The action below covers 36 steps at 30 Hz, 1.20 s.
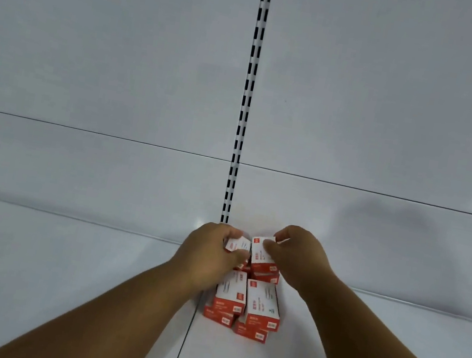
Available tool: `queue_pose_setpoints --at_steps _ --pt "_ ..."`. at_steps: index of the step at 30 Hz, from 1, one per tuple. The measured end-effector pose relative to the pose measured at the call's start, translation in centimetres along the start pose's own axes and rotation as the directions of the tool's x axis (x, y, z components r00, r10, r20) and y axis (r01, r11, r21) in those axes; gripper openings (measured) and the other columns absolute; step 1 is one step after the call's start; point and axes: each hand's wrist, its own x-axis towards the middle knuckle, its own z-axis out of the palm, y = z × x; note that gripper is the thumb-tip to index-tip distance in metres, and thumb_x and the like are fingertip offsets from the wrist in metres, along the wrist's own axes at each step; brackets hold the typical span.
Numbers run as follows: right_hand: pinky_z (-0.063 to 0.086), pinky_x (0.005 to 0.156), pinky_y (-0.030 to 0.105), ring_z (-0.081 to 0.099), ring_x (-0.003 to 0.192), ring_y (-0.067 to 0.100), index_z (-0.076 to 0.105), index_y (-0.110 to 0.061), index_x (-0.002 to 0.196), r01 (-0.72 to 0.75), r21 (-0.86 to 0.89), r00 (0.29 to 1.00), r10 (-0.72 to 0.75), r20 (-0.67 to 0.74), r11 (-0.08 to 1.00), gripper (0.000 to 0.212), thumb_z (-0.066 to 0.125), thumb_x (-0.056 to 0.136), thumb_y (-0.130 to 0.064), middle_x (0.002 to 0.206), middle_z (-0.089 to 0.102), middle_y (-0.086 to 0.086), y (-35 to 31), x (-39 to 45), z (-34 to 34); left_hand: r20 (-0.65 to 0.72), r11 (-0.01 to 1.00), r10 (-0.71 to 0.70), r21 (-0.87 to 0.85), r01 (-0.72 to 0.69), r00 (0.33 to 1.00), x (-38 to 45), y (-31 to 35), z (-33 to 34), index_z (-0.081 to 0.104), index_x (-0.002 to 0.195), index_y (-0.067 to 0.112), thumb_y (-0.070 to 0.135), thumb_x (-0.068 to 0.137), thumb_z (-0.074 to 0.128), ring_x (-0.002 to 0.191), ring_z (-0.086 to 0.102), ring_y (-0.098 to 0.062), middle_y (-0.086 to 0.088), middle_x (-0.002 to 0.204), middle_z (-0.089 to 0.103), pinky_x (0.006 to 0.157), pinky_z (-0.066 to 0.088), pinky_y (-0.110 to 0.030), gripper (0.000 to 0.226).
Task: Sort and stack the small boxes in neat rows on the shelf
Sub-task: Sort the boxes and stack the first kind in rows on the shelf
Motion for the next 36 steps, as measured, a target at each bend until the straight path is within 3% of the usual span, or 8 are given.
queue_pose_setpoints --at_steps 2,9,14,20,24,28,31,36 --pt "0.044 0.053 0.017 0.059 0.070 0.005 0.059 -0.024 0.105 0.020 -0.129 0.999 -0.024 -0.030 0.991 0.024 0.067 0.089 -0.039 0.092 0.061 -0.008 -0.1 -0.3 0.0 0.012 1.000 0.029 -0.001 -0.029 1.000 0.3 -0.9 0.0 0.064 0.124 0.032 0.036 0.088 0.070 0.080 0.073 -0.009 0.008 0.114 0.069 0.065 0.062 -0.027 0.037" --pt "0.035 0.054 0.015 0.054 0.077 0.006 0.055 -0.026 0.099 0.095 -0.213 0.979 -0.130 -0.155 0.972 0.022 0.062 0.090 -0.045 0.099 0.058 -0.006 -1.5 -3.0 -0.3 -0.101 0.988 0.098 0.126 -0.085 0.990 -0.4 -0.7 -0.2 0.057 0.116 0.032 0.044 0.091 0.063 0.085 0.067 -0.011 0.009 0.110 0.052 0.064 0.059 -0.021 0.028" --pt "0.042 0.050 0.017 0.057 0.068 0.008 0.050 -0.025 0.091 0.044 -0.305 0.998 -0.028 0.056 0.951 0.029 0.062 0.089 -0.050 0.082 0.055 -0.013 -2.5 -6.8 -1.5 -0.043 0.886 0.136 0.453 -0.103 0.990 -2.5 -0.1 -1.9 0.048 0.093 0.027 0.056 0.089 0.057 0.074 0.059 -0.010 0.010 0.085 0.056 0.052 0.037 -0.022 0.030" --pt "0.040 0.058 0.019 0.056 0.081 0.008 0.046 -0.028 0.105 -0.016 -0.339 0.985 0.073 0.159 0.941 0.034 0.066 0.086 -0.048 0.078 0.048 -0.016 -2.0 -9.3 -1.2 0.149 0.853 0.059 0.505 -0.127 0.987 -4.3 -1.6 -1.1 0.066 0.116 0.030 0.072 0.086 0.046 0.089 0.067 -0.012 0.011 0.100 0.071 0.070 0.050 -0.024 0.056" --pt "0.050 0.057 0.021 0.067 0.083 0.010 0.053 -0.028 0.119 -0.128 -0.098 0.973 0.145 0.182 0.987 0.038 0.070 0.086 -0.034 0.099 0.065 -0.006 -1.5 -9.3 -1.1 0.114 0.890 0.033 0.449 -0.082 0.993 -4.3 -1.7 -2.3 0.057 0.083 0.027 0.054 0.089 0.056 0.076 0.056 -0.008 0.014 0.079 0.058 0.056 0.035 -0.022 0.027" --pt "0.045 0.048 0.019 0.071 0.083 0.022 0.060 -0.024 0.112 -0.193 0.365 0.978 0.149 0.144 0.911 0.022 0.058 0.094 -0.012 0.094 0.069 0.008 -0.9 -10.3 -1.2 0.105 0.930 0.000 0.366 -0.038 0.995 -4.4 -2.0 -2.8 0.055 0.098 0.032 0.045 0.089 0.060 0.084 0.061 -0.008 0.012 0.098 0.067 0.062 0.041 -0.026 0.016" --pt "0.047 0.055 0.031 0.071 0.079 0.030 0.057 -0.012 0.106 -0.196 0.726 0.980 0.149 0.129 0.659 0.018 0.053 0.093 0.001 0.098 0.071 0.019 0.2 -11.2 -1.6 0.070 0.967 0.045 0.246 -0.061 0.997 -4.6 -1.7 -3.0 0.053 0.103 0.034 0.035 0.086 0.066 0.081 0.061 -0.003 0.015 0.099 0.064 0.063 0.049 -0.026 0.022" --pt "0.048 0.057 0.032 0.066 0.077 0.030 0.058 -0.011 0.111 -0.123 0.955 0.992 0.070 0.108 0.269 0.029 0.054 0.088 0.006 0.098 0.070 0.020 1.7 -12.7 -2.6 0.018 0.937 0.272 -0.231 -0.261 0.962 -5.9 -0.2 -3.2 0.058 0.097 0.034 0.014 0.090 0.068 0.081 0.070 -0.006 0.015 0.091 0.070 0.060 0.059 -0.023 0.024"
